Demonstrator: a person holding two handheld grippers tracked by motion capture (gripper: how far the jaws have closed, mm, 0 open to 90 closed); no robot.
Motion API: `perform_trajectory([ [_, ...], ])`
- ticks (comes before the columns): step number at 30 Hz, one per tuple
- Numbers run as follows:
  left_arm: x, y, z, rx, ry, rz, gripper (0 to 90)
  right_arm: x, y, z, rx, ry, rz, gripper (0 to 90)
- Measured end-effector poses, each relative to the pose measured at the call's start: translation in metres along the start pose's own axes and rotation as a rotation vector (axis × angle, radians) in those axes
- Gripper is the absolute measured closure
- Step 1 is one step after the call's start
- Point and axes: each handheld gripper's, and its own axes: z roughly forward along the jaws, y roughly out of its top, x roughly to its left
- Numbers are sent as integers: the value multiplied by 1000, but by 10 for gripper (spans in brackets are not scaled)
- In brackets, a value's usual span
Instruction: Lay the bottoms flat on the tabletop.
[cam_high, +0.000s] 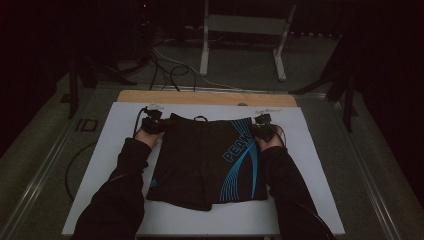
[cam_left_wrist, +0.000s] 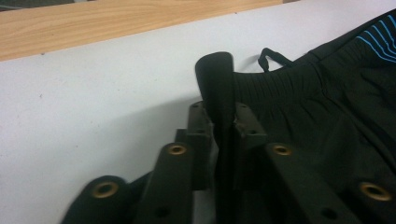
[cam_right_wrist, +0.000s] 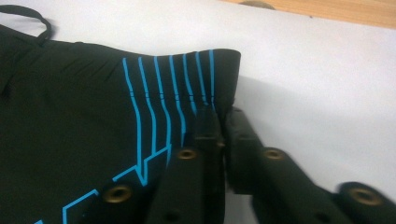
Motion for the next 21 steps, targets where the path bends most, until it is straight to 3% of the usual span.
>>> perform_trajectory([
  [1, 0, 0, 0, 0, 0, 0, 690, 0, 0, 0, 0, 0, 0, 815],
  [2, 1, 1, -3, 5, -2, -2, 690, -1, 0, 1, 7, 8, 10, 740],
  [3, 1, 1, -4, 9, 5, -13, 487, -2, -1, -1, 1, 31, 22, 591],
  [4, 0, 1, -6, 7, 14, -18, 388, -2, -1, -2, 0, 40, 26, 539],
  [8, -1, 1, -16, -3, -29, -21, 158, -1, -2, -7, -1, 55, 27, 349],
  [12, -6, 1, -26, -15, -76, -22, 73, 1, -5, -13, 1, 120, 4, 173],
  [15, -12, 0, -33, -6, -107, 3, 10, 4, -7, -20, -13, 133, -14, 148],
  [18, -17, -4, -38, -6, -129, 10, 2, 7, -7, -27, -32, 160, -26, 141],
  [21, -22, -8, -41, -3, -146, 20, 3, 10, -8, -33, -38, 145, -51, 156],
])
